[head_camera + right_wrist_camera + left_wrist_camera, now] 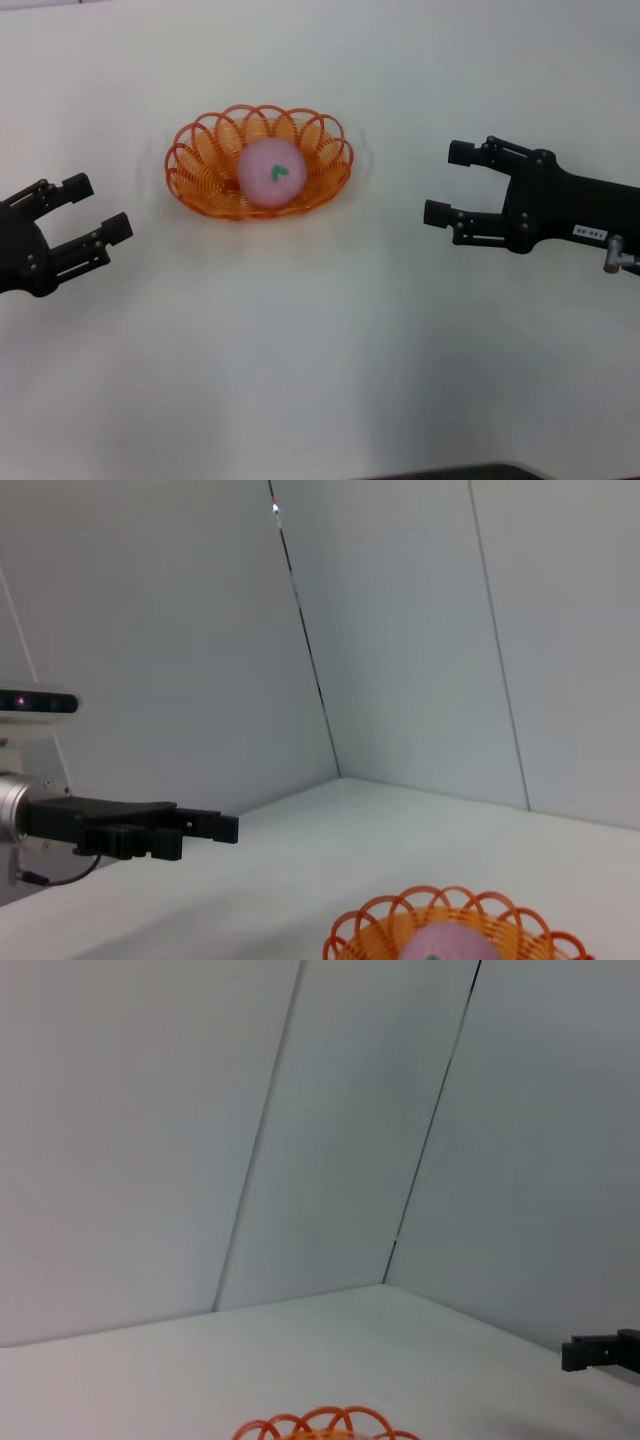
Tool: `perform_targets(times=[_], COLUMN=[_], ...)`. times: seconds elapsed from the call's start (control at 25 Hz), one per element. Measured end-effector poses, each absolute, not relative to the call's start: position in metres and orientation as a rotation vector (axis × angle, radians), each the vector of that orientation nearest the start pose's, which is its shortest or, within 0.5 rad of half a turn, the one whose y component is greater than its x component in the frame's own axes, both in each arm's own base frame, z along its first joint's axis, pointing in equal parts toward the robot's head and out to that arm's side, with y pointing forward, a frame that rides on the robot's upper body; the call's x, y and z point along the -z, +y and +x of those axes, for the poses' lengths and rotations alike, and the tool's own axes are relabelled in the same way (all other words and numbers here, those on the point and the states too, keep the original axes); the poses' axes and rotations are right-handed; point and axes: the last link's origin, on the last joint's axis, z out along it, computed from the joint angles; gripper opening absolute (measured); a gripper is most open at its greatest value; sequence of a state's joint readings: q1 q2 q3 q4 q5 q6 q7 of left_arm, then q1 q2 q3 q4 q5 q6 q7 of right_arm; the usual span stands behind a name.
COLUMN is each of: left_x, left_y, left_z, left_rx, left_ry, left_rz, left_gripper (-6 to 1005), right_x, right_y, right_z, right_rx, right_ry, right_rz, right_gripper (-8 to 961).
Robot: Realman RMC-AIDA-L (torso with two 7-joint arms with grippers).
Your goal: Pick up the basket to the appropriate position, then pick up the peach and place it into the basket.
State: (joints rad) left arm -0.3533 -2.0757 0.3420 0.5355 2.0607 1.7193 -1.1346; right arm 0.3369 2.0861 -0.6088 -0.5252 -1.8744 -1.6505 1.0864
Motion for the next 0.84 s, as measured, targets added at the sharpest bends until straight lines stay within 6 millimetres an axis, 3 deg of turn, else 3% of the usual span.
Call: perform_targets(times=[0.84], left_x=[-0.019], left_y=[0.268], left_z=[-0.317], left_rx=[0.942], left_ry=[-0.65], left_rz=[-2.432], left_gripper=[786], right_x=[0.004], right_y=[0.283], right_z=[0.292], right_rx=[-0.918], right_ry=[0.52], right_rz=[-2.57], right_gripper=[945])
